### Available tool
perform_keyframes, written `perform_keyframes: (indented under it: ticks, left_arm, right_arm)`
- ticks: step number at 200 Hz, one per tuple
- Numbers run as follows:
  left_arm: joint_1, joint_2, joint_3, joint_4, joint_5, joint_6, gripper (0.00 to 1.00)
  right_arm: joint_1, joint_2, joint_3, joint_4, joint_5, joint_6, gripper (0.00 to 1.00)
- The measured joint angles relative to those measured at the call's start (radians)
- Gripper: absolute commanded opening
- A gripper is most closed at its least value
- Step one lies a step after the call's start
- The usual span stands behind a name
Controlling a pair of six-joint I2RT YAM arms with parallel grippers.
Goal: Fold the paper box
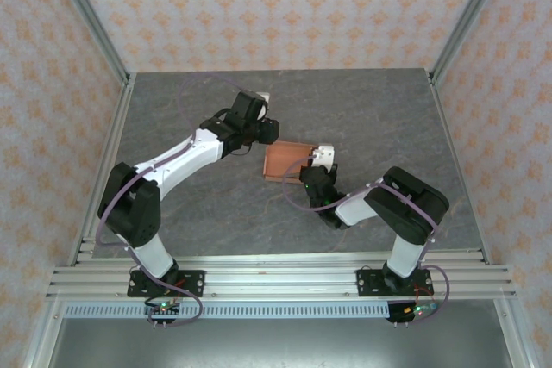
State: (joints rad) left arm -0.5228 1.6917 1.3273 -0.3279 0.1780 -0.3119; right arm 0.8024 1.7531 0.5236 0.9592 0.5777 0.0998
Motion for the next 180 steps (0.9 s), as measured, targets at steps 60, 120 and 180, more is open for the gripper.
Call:
perform_keyframes:
  ticks: [60,120,180]
  left_arm:
    - [0.0,0.0,-0.023,-0.025,0.056,0.025,0.36]
    - [-0.002,0.0,-0.07,-0.003,0.07,0.022,0.35]
    - [-0.047,0.0,-0.099,0.011,0.036,0.022,0.34]
  right_arm:
    - [0.0,0.0,0.016,-0.026,0.003,0.0,0.0]
    - [0.0,0.0,0.019,-0.036,0.004,0.0,0.0]
    - [0.0,0.0,0.02,-0.057,0.01,0.004,0.04]
